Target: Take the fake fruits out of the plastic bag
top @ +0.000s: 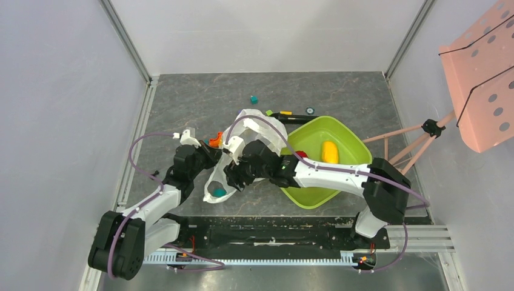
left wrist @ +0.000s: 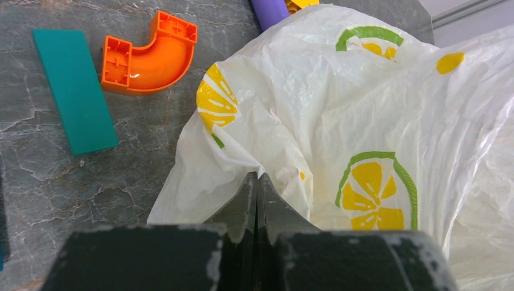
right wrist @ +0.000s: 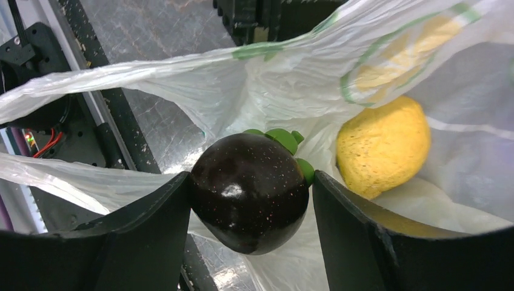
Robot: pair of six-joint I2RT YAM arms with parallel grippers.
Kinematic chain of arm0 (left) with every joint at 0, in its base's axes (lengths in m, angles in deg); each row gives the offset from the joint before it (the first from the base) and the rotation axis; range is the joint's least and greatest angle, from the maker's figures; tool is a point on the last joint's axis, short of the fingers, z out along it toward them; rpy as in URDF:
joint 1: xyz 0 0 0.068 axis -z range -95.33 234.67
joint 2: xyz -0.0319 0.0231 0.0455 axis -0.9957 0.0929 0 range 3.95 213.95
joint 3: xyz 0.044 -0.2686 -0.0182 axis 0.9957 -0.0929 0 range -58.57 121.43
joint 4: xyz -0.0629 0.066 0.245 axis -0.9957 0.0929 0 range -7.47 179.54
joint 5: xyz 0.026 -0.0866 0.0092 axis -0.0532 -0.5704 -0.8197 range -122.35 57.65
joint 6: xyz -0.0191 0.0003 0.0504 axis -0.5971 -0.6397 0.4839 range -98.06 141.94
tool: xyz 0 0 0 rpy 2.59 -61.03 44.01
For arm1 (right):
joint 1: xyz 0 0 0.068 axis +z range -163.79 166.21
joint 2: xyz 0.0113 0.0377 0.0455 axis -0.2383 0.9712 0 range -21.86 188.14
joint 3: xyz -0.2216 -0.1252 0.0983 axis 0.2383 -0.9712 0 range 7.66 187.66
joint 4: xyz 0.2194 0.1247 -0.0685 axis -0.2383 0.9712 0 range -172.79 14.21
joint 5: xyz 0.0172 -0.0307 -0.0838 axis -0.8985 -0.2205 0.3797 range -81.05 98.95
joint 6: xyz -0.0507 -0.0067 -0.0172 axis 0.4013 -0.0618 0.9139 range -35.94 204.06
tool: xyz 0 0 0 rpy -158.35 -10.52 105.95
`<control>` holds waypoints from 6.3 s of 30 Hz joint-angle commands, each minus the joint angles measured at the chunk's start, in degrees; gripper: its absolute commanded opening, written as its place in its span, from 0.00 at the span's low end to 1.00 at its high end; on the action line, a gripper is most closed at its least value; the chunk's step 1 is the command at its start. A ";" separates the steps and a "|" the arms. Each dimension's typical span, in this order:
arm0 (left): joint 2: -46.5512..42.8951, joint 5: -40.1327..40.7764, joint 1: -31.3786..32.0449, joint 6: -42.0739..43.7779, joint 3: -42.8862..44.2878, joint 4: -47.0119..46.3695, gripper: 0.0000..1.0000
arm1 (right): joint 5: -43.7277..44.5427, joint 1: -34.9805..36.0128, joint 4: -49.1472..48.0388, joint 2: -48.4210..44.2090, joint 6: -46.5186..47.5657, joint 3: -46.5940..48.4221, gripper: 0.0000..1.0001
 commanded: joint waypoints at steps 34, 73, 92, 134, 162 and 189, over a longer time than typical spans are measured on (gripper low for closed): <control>-7.99 3.68 0.05 -1.04 4.27 7.21 0.02 | 21.37 -13.73 17.94 -48.73 -10.41 -25.82 0.59; -9.87 2.57 0.05 -0.87 5.32 9.30 0.02 | 23.55 -15.83 20.42 -40.66 -12.30 -28.95 0.91; -8.37 -0.06 0.05 -2.62 4.30 7.41 0.02 | 24.87 -0.99 21.27 -36.05 2.98 12.61 0.81; -2.21 -3.70 0.14 -1.94 4.38 3.91 0.02 | 5.19 -9.27 -4.61 10.42 -0.32 8.33 0.94; -2.51 -1.87 0.14 -1.40 3.86 3.49 0.02 | 5.95 -10.51 -0.59 10.04 0.32 10.69 0.61; -5.81 -13.04 0.12 -2.27 16.57 4.94 0.02 | 25.99 5.75 11.36 -31.53 -5.59 -8.51 0.58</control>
